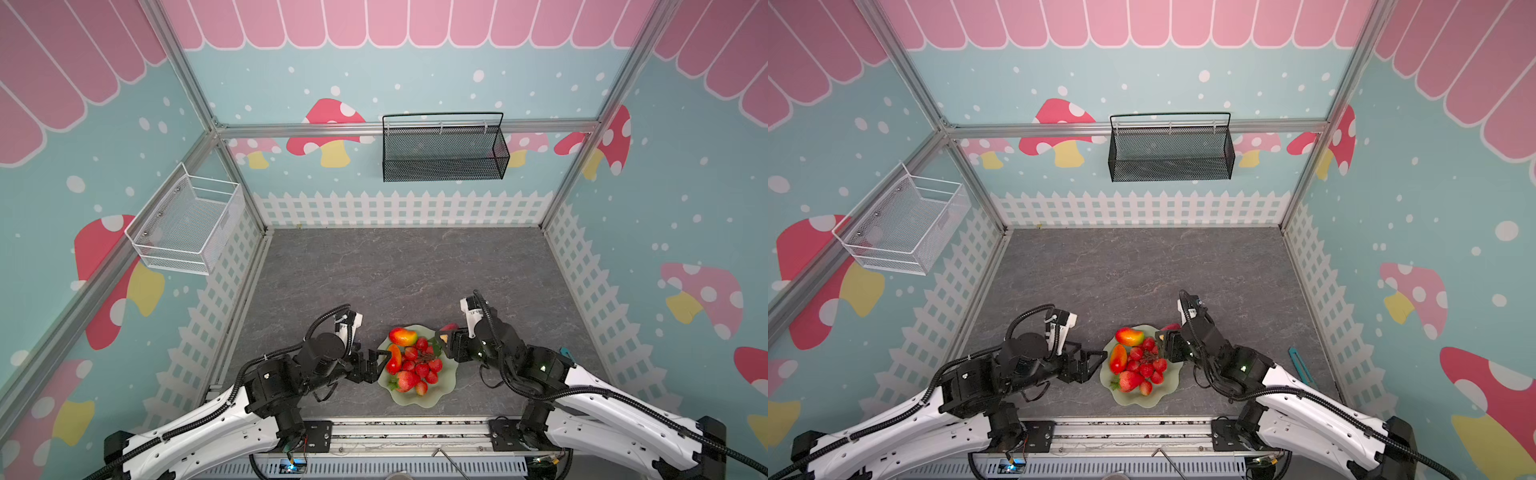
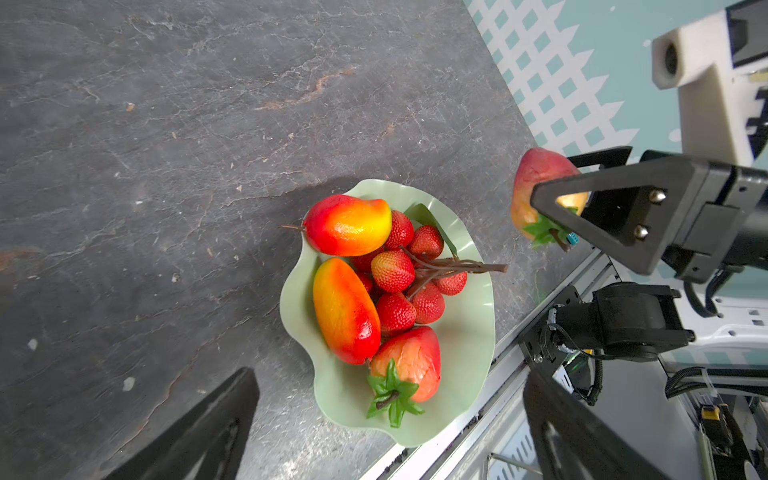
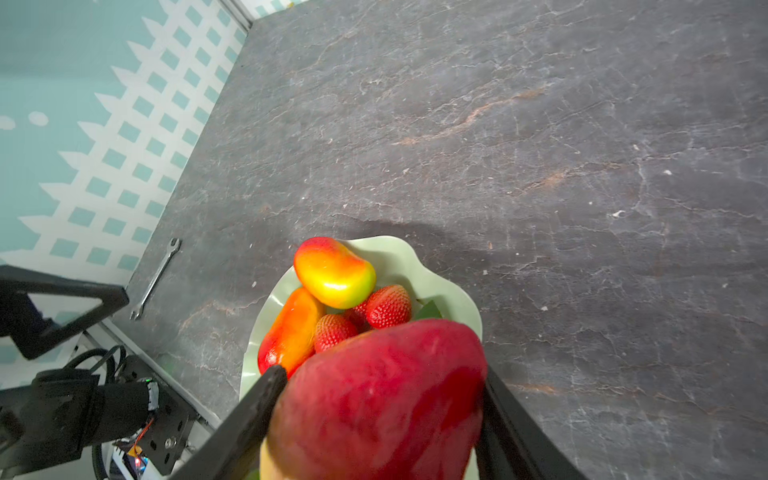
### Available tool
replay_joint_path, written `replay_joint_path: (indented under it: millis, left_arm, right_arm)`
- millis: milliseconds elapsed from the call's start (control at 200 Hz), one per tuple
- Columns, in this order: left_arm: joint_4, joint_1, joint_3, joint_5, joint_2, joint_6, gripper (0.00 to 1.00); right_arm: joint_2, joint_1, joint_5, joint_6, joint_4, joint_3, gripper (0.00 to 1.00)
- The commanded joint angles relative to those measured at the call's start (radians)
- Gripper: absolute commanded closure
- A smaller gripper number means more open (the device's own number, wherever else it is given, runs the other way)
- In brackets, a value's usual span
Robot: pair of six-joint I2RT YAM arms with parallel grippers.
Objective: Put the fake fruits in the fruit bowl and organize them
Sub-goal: 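Carry the red-yellow fruit into the bowl with the right gripper and release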
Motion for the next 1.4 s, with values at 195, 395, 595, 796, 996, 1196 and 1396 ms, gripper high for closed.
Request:
replay_joint_path:
  millis: [195,395,595,796,996,1196,1396]
  left_arm:
    - [-0.08,0.01,0.034,-0.023,-0.013,-0.015,0.0]
    - [-0.082,0.009,0.029,-0.024,-0.015,-0.01,0.0]
    - [-0.081,0.011,0.012,-0.023,-0.032,-0.018,0.0]
    - [-0.081,0.011,0.02,-0.003,-0.021,-0.01,0.0]
    - [-0.079,0.01,0.013,0.032,-0.02,-0.009,0.0]
    - [-0.077,0.011,-0.001,0.035,-0.064,-0.031,0.0]
    - [-0.079,0.01,-0.005,0.037,-0.066,-0.039,0.0]
  right_arm:
    - [0.077,0.313,0.217,0.064,-0.072,0.058,0.64]
    - [0.128,0.421,0.298,0.182,-0.145,0.064,0.65]
    - [0.122,0.474,0.267,0.312,-0.169,-0.001,0.65]
    - [0.199,0.557,0.272,0.369,-0.132,-0.014,0.64]
    - [0.293,0.565,0.299,0.417,-0.126,-0.003,0.63]
    - [0.244,0.564,0.345,0.445,-0.116,-0.051,0.58]
    - [0.249,0.563,0.36,0.46,-0.11,-0.069,0.52]
